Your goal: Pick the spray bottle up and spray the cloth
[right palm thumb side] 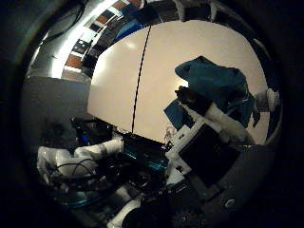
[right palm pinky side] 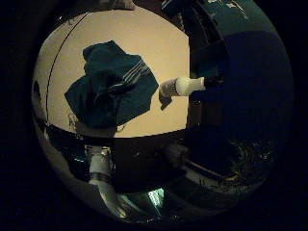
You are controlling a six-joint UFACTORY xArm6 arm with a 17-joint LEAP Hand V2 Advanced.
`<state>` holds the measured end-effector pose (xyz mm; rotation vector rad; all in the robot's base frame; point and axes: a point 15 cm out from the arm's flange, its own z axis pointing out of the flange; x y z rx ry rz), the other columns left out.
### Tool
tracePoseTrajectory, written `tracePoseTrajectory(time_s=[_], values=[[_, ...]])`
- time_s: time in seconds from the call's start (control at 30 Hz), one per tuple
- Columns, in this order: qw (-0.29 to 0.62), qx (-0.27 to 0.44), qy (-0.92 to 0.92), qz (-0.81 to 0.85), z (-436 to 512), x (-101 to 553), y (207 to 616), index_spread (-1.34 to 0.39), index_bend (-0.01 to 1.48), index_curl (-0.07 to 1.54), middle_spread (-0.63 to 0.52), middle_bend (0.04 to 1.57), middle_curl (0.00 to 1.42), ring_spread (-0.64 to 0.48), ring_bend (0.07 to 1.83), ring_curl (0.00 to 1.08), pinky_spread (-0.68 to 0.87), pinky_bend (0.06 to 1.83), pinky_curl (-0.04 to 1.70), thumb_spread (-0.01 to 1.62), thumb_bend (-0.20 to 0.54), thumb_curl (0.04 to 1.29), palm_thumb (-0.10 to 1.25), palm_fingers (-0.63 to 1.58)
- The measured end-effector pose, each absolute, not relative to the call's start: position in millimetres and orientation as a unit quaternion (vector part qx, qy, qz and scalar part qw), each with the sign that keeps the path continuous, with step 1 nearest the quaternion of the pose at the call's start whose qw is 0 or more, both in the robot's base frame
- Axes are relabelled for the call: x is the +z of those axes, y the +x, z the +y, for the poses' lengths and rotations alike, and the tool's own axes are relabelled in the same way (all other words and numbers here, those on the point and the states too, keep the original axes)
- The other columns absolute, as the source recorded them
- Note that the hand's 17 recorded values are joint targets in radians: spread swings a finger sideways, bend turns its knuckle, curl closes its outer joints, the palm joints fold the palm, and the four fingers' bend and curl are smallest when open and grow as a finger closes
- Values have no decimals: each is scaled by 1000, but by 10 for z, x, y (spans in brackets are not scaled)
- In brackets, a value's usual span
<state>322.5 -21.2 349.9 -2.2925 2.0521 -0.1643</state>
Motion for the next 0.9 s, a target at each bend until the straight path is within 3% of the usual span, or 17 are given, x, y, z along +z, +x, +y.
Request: tracePoseTrajectory(time_s=[0.2, 0.47, 0.9], values=[[77, -51, -701, 707, -366, 3602, 3293, -410, 184, 383, -70, 364, 376, 66, 506, 188, 357, 777, -11, 1033, -23, 367, 799, 420], [244, -20, -568, 786, -623, 3990, 3509, -364, 171, 358, -67, 371, 380, 73, 561, 203, 364, 808, -11, 1042, -23, 378, 792, 412], [413, -78, -401, 814, -1692, 4546, 3450, -235, 173, 335, 70, 317, 371, 179, 525, 207, 374, 891, -7, 1035, -22, 401, 792, 204]])
